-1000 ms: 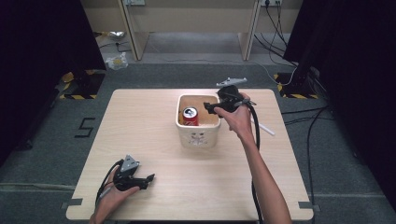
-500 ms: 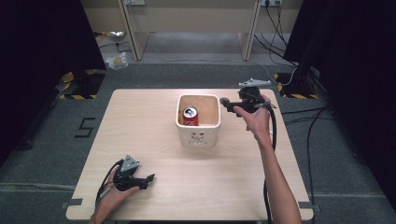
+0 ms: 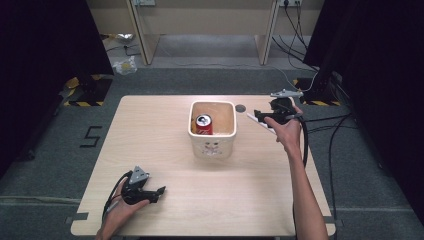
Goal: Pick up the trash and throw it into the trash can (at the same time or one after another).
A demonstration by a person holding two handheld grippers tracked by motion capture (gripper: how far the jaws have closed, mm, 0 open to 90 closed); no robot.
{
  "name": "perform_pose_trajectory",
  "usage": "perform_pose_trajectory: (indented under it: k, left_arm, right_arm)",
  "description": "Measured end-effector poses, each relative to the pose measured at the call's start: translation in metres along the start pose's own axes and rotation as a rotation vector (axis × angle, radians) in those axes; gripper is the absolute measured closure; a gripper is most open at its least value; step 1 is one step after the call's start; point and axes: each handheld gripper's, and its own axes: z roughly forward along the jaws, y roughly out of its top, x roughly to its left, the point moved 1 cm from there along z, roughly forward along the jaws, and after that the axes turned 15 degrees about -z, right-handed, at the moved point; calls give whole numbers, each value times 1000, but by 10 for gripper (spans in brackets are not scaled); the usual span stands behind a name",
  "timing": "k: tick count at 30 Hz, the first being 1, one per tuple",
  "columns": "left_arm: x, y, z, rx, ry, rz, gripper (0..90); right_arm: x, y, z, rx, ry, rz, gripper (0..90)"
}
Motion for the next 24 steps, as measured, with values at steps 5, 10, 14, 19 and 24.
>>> perform_pose_trajectory:
  k: [5,10,14,19,24]
  left_arm:
    - [0,0,0,0,0,0,152]
    - [0,0,0,0,0,0,153]
    - [0,0,0,0,0,0,152]
    - [0,0,0,0,0,0,153]
    - [0,0,0,0,0,0,153]
  right_arm:
    - [-8,-12,6,24,-9,13,286]
    - [-16,-24,13,44,-19,25,292]
    - [-23,-32,19,63,-27,28,303]
    - [-31,-47,29,87,-24,49,339]
    - [-37,-63,41,112,-17,47,380]
